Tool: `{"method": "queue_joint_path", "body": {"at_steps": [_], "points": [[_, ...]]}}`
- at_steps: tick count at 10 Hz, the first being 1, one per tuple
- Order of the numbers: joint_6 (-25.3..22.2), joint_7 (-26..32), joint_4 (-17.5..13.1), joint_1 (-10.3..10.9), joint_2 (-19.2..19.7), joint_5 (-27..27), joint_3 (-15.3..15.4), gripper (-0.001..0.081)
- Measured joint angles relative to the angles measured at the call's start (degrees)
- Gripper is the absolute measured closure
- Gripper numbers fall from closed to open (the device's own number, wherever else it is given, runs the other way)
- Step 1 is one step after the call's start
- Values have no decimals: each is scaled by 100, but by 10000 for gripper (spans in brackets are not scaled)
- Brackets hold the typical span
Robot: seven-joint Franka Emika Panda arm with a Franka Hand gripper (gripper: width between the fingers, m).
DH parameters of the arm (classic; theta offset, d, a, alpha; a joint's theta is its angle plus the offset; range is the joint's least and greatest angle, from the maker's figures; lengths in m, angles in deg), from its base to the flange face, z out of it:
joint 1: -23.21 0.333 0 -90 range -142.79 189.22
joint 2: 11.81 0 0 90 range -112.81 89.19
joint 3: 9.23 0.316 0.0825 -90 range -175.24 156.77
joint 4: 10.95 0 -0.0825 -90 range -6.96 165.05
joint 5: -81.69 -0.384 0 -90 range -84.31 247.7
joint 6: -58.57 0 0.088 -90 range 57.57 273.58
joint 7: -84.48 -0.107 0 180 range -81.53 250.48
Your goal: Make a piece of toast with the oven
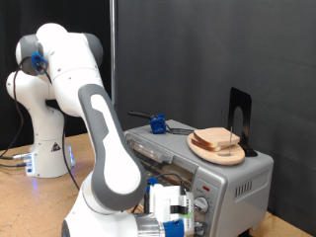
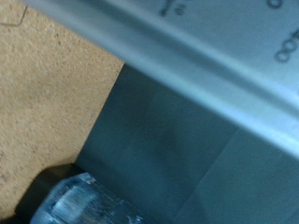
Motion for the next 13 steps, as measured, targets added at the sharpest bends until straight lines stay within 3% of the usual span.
{"method": "queue_joint_path", "body": {"at_steps": [6, 13], "points": [[-343, 1243, -60, -104, 105, -76, 33, 698], [-463, 1141, -54, -153, 114, -87, 28, 698]]}}
